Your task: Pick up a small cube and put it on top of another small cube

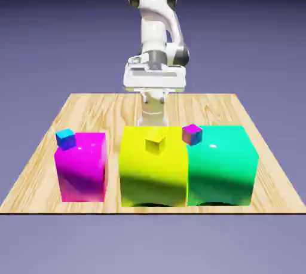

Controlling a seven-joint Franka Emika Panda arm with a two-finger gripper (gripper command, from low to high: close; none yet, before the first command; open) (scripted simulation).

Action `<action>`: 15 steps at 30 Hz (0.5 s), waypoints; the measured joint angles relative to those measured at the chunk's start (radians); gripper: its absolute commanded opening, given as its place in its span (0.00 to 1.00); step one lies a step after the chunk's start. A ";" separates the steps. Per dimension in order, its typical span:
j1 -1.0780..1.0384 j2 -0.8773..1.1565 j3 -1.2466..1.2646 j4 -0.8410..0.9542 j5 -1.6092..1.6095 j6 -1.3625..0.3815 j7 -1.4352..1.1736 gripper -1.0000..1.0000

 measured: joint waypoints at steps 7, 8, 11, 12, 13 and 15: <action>0.109 0.087 0.185 -0.004 -0.304 -0.017 0.031 0.50; 0.124 0.099 0.211 -0.005 -0.348 -0.019 0.035 0.50; 0.171 0.136 0.291 -0.006 -0.478 -0.026 0.048 0.50; 0.186 0.149 0.317 -0.007 -0.522 -0.029 0.053 0.50; 0.202 0.161 0.344 -0.007 -0.565 -0.031 0.057 0.50; 0.233 0.186 0.396 -0.009 -0.652 -0.036 0.066 0.50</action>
